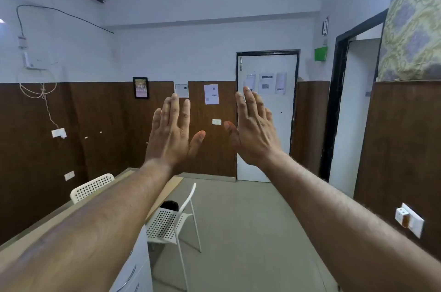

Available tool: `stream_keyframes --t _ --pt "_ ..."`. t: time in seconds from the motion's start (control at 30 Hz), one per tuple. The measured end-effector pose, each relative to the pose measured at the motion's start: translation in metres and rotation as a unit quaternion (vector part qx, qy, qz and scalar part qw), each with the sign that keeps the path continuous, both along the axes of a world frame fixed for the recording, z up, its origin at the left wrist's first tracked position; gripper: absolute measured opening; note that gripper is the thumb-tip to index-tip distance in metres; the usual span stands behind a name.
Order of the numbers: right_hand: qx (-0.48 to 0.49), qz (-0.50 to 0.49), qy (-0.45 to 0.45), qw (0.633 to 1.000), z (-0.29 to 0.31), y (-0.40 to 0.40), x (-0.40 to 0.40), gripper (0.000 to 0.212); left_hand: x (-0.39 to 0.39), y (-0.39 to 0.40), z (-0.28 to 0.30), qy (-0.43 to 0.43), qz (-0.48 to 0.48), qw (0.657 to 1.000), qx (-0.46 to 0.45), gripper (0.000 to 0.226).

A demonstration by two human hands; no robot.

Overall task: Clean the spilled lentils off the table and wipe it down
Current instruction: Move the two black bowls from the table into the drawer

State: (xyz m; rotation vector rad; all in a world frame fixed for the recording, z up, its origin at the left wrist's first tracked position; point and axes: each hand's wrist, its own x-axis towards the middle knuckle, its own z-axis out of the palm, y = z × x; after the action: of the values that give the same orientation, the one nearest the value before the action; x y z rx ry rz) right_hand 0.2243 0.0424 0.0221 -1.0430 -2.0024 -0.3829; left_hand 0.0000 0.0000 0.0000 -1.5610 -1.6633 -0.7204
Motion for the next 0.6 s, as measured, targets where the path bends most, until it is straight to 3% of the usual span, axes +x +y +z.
stream_keyframes --t 0.17,0.33,0.6 --pt "-0.029 0.028 0.017 0.999 -0.017 0.028 0.003 0.077 0.008 0.019 -0.020 -0.035 -0.005 0.999 -0.002 0.085" --pt "-0.046 0.101 0.059 0.992 -0.041 0.056 -0.012 0.074 0.008 0.037 -0.048 -0.125 -0.034 0.991 -0.015 0.085" --pt "-0.161 0.209 0.077 0.961 -0.112 0.103 -0.089 0.072 -0.036 0.060 -0.124 -0.254 -0.031 0.965 -0.059 0.079"
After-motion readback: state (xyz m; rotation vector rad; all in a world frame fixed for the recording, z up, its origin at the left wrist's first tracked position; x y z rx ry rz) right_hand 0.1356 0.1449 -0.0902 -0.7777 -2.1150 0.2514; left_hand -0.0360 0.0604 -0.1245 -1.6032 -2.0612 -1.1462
